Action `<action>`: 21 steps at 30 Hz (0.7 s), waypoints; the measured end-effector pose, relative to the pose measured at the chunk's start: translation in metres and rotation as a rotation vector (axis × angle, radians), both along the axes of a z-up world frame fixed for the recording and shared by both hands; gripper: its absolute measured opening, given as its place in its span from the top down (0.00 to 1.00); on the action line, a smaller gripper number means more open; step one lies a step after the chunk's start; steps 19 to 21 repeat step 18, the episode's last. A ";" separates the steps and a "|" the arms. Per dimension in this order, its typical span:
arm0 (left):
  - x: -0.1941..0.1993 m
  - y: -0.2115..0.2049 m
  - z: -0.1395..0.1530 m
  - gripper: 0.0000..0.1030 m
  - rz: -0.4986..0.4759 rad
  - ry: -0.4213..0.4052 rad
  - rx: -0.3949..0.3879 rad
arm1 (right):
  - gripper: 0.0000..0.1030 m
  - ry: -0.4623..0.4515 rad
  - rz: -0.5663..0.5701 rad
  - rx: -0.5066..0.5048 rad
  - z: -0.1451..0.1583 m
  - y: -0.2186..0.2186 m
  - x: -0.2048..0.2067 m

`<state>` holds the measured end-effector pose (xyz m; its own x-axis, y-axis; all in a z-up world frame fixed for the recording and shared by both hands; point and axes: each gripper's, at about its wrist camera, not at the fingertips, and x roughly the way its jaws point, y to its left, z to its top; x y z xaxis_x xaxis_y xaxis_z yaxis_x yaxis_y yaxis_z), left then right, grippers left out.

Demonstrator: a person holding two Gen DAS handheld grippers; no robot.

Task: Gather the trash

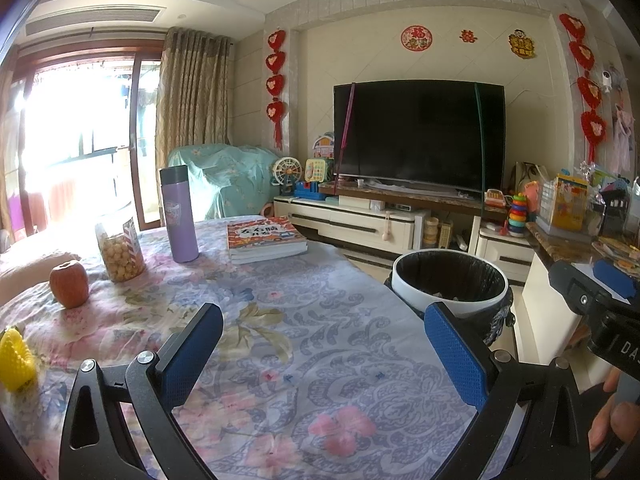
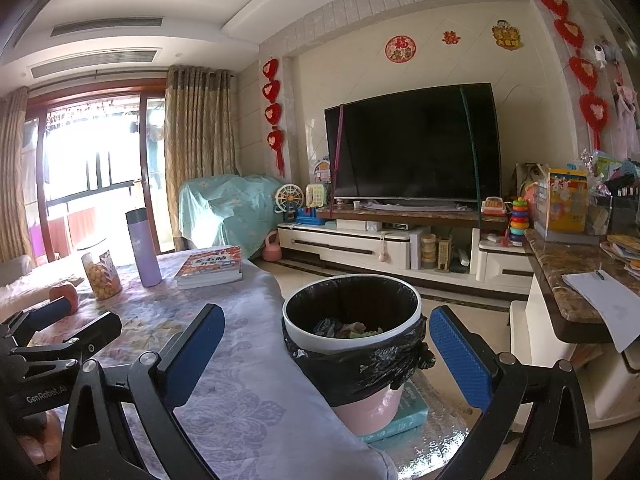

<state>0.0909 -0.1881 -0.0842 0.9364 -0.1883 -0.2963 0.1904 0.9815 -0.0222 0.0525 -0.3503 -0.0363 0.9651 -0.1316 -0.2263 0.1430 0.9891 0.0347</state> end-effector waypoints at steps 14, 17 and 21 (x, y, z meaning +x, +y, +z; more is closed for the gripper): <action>0.005 0.008 -0.004 0.01 0.004 0.016 -0.014 | 0.00 0.022 0.023 0.018 -0.003 -0.001 0.007; 0.007 0.010 -0.004 0.01 0.001 0.024 -0.020 | 0.00 0.027 0.028 0.021 -0.004 -0.001 0.009; 0.007 0.011 -0.004 0.01 0.001 0.027 -0.025 | 0.00 0.028 0.030 0.023 -0.004 -0.001 0.009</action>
